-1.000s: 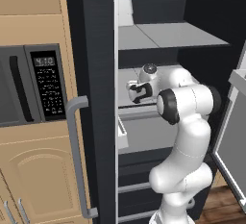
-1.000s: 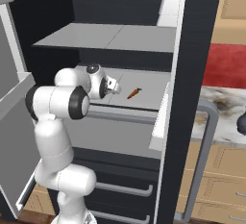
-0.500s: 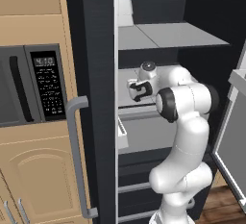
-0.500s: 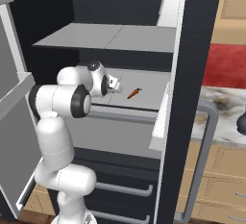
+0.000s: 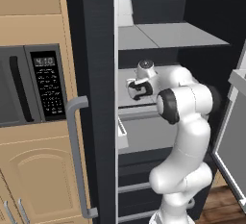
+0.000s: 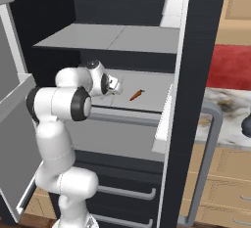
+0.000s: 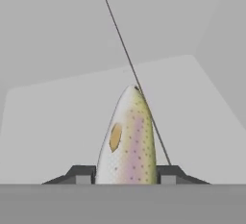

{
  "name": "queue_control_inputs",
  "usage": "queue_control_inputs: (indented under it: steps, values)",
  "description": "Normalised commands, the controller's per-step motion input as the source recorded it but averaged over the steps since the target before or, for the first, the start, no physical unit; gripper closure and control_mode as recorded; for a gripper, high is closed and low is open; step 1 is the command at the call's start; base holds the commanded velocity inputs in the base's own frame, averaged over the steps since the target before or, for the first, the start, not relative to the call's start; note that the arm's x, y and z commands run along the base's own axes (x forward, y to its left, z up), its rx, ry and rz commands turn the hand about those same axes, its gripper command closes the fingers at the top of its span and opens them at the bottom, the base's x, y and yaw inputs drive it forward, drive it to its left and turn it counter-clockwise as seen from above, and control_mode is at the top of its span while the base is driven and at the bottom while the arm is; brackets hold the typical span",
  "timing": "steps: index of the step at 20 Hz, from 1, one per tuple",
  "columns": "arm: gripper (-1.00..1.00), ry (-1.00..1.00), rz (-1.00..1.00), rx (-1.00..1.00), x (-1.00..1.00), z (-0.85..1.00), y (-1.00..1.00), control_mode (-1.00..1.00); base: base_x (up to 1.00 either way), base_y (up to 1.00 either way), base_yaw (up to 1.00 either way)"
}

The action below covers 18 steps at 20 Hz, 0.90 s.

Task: Move the fish and carrot from the second highest shelf to the top shelf to make space. Then, place the pitcher from the counter on the cleared second highest shelf.

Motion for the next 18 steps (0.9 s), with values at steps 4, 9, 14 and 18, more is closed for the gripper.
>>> queue_control_inputs:
  steps: [4, 9, 14, 18]
  values:
    - [1.00, 0.00, 0.16, 0.00, -0.98, 0.04, 0.13, -1.00, 0.00, 0.00, 0.00]
    - [1.00, -0.05, 0.24, -0.03, -1.00, 0.55, 0.01, -1.00, 0.00, 0.00, 0.00]
    - [1.00, -0.17, 0.21, -0.02, -0.89, 0.87, 0.00, -1.00, 0.00, 0.00, 0.00]
    - [1.00, -0.12, 0.11, -0.02, -0.71, 1.00, 0.00, -1.00, 0.00, 0.00, 0.00]
